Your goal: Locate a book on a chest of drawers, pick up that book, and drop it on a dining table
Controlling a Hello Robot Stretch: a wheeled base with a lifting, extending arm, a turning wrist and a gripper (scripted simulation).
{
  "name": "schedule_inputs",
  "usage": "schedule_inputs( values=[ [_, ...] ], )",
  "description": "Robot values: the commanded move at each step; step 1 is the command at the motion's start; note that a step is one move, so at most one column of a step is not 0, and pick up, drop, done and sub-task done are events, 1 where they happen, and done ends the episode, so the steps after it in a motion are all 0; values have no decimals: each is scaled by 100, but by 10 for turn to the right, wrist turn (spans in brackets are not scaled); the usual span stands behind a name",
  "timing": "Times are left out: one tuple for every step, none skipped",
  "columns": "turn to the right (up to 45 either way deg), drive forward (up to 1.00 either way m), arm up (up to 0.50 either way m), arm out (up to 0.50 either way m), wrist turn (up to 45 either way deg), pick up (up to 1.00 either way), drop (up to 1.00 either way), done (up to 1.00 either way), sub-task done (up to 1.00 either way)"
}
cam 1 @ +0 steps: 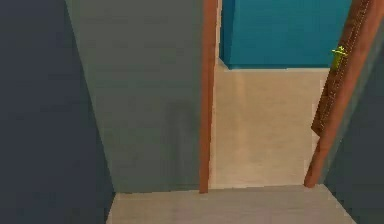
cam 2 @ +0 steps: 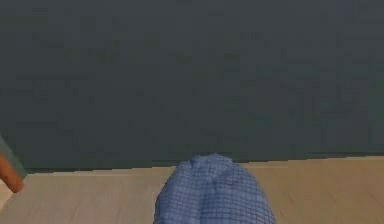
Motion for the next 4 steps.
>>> schedule_inputs(
  values=[
    [-90, 0, 0, 0, 0, 0, 0, 0, 0],
    [0, 35, 0, 0, 0, 0, 0, 0, 0],
    [450, 0, 0, 0, 0, 0, 0, 0, 0],
    [30, 0, 0, 0, 0, 0, 0, 0, 0]
  ],
)
